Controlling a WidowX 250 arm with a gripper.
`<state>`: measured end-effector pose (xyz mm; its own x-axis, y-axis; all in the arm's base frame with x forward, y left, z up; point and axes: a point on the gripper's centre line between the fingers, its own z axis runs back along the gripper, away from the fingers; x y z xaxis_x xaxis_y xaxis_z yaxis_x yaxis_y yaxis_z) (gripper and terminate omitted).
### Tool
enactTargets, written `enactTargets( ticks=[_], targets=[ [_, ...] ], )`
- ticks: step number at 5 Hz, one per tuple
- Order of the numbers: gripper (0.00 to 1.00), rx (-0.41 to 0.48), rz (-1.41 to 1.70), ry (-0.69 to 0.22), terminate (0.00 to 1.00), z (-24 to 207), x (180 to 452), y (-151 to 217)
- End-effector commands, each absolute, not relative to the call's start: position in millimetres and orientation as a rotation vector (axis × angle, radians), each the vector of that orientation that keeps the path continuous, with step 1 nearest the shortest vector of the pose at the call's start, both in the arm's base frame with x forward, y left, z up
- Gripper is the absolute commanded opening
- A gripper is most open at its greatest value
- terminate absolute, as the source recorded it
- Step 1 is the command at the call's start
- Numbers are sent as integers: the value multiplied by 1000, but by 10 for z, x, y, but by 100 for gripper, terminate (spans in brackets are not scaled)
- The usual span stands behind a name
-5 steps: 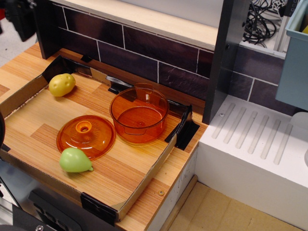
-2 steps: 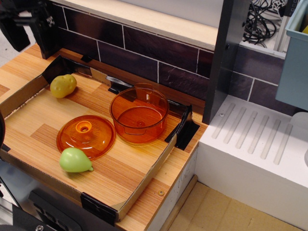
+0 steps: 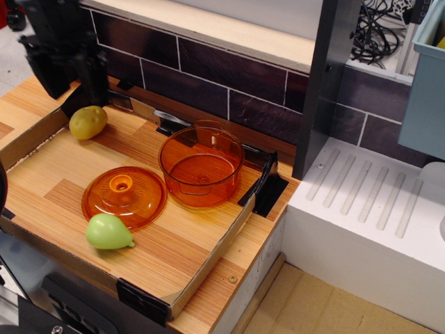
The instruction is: Put potato in pot
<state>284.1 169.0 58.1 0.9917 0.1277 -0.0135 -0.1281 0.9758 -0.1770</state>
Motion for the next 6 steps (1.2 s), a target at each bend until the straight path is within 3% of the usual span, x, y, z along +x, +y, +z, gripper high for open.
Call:
enactTargets(
  ticks=[1,3,4,6],
  targets=[
    [100,-95,126,-24,0,389,2928,1725],
    [100,-73,107,-44,0,399,2913,1839],
    [0,-54,147,-39,0,262,2955,1792],
    [0,-78,189,-22,0,341,3063,1736]
  ],
)
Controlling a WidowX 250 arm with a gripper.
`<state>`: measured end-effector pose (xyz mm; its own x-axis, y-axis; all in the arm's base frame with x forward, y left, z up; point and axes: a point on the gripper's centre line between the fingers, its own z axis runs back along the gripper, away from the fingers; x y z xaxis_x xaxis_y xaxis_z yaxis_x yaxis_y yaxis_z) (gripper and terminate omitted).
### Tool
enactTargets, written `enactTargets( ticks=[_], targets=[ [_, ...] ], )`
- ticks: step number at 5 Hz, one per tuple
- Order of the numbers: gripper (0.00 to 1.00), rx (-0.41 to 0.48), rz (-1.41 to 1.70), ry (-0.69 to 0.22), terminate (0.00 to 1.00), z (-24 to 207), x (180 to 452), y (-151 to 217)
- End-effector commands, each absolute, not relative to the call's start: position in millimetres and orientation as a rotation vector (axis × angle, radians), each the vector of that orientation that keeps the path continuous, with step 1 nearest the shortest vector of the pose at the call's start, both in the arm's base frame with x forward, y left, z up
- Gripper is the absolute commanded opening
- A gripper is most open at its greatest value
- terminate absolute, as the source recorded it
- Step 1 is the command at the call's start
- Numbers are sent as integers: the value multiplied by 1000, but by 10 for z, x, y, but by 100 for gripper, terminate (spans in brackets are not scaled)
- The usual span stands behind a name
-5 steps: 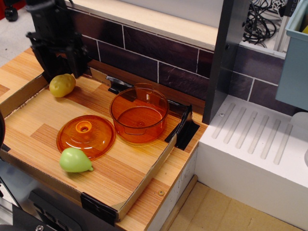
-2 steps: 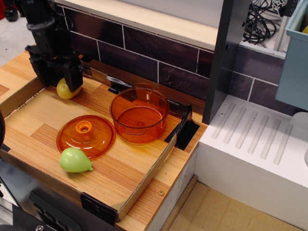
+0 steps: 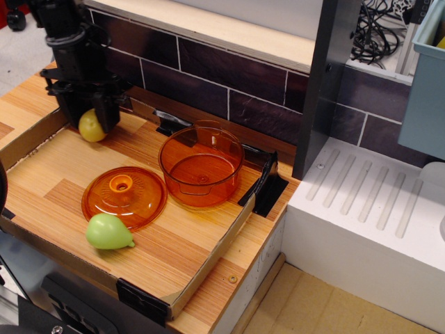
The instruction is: Put potato in pot
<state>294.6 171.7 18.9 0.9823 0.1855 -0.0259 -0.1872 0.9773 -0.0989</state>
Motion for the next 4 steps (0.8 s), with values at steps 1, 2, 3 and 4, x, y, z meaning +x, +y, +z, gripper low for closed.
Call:
enactTargets(
  ticks=[1,2,3,4],
  targets=[
    [0,-100,204,-56,0,655,3085,1667],
    [0,-159,207,-54,0,1063,2976,1394],
    [0,-185,195,-83,0,1257,2874,1093],
    [0,-219,197,-27,0,1332,2905,822]
  ],
)
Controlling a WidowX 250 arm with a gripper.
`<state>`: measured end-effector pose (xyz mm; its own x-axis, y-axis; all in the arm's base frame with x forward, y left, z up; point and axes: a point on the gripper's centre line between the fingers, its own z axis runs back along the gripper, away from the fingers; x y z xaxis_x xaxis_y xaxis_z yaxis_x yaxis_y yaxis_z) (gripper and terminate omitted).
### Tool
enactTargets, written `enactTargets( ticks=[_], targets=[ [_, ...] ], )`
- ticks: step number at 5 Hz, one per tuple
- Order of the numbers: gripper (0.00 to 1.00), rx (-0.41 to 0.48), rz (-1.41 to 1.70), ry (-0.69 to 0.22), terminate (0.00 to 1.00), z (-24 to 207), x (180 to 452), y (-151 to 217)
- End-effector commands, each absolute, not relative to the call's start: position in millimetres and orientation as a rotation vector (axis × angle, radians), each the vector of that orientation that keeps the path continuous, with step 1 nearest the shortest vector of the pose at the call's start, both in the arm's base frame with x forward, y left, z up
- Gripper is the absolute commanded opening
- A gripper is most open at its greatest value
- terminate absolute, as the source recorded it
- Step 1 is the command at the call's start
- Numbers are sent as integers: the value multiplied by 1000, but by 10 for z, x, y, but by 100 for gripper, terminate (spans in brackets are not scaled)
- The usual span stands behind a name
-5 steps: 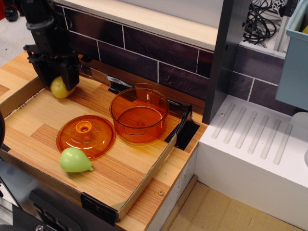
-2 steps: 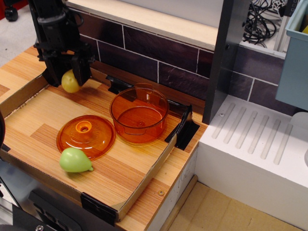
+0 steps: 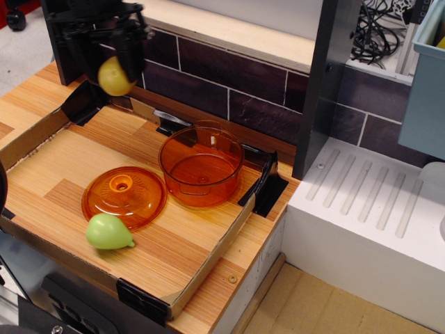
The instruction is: Put potato in pot
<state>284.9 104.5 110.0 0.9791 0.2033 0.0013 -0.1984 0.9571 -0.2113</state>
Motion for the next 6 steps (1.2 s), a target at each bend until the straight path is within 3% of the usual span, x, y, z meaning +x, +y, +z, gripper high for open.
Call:
enactTargets(
  ticks=[1,2,3,6],
  targets=[
    [0,-214,195,-5,0,1233,2956,475],
    [0,-187,199,5,0,1045,2995,263],
    [100,-158,181,47,0,894,2975,201],
    [100,-130,184,4,0,1084,2888,441]
  ],
)
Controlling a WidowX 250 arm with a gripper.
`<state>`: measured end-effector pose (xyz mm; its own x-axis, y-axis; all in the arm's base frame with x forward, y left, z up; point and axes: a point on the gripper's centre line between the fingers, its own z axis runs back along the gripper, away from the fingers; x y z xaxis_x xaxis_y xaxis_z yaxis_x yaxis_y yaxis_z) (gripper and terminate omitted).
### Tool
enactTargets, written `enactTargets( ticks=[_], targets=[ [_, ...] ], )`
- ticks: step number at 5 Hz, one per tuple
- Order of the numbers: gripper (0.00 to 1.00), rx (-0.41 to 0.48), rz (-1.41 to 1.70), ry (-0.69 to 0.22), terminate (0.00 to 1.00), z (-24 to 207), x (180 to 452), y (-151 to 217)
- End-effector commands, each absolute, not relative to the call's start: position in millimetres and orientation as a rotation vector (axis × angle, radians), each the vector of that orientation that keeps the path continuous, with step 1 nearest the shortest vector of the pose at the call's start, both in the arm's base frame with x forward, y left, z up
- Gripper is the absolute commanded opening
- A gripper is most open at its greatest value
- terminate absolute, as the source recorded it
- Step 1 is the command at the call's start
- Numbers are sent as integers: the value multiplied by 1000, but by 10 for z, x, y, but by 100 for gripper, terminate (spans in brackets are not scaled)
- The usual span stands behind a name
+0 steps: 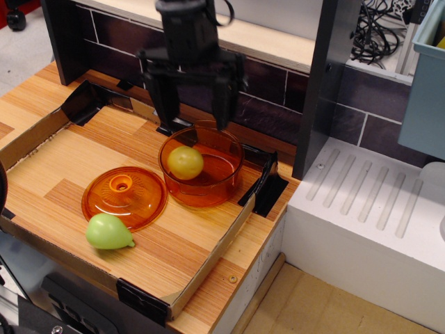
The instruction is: Put potato in pot
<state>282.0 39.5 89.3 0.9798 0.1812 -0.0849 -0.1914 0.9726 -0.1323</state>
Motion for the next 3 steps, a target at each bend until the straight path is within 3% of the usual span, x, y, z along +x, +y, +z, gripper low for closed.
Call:
enactTargets(
  ticks=[1,2,3],
  targets=[
    [100,-130,184,4,0,1084,2888,441],
    [100,-130,184,4,0,1084,2888,441],
    [100,-130,184,4,100,1084,2888,441]
  ],
)
